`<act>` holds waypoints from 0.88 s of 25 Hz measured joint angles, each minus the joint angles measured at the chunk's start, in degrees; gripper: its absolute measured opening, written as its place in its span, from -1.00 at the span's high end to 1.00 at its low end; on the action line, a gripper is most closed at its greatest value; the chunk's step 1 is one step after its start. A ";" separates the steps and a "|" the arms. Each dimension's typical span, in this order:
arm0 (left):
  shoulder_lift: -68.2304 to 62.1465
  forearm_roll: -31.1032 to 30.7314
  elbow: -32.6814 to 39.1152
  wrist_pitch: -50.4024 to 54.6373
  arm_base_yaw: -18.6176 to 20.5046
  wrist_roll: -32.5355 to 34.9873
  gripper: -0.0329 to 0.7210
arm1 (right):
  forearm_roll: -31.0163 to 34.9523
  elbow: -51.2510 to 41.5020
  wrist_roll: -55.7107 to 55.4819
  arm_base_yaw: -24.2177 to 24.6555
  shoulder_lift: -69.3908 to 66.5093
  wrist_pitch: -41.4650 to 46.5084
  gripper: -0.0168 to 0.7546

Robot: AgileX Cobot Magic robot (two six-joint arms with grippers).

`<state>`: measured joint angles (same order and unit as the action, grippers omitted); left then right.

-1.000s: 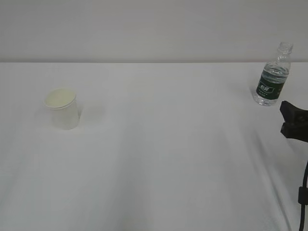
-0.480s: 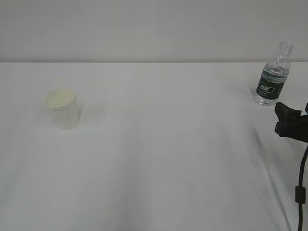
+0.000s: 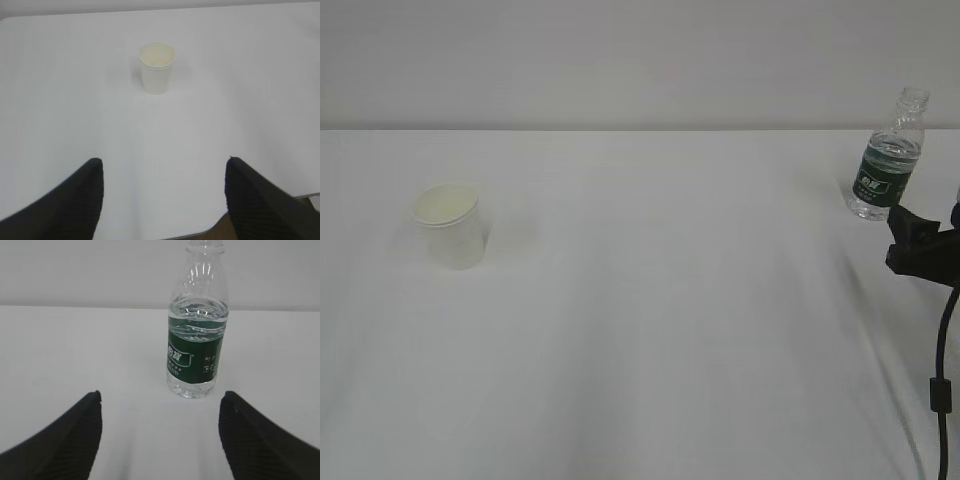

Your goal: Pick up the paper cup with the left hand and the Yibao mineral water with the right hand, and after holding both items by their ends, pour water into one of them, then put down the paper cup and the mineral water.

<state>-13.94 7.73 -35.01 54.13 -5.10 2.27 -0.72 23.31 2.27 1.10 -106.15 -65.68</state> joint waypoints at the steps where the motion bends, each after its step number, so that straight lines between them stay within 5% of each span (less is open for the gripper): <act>1: 0.00 0.00 0.00 0.00 0.00 0.00 -0.51 | 0.21 0.00 0.10 0.00 -0.04 0.00 -0.48; 22: 0.00 0.40 0.00 0.00 0.00 0.00 -0.51 | 1.76 3.08 1.13 0.00 -4.33 0.00 -0.48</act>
<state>-13.94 8.13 -35.01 54.13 -5.10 2.27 1.04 26.38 3.40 1.10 -110.47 -65.68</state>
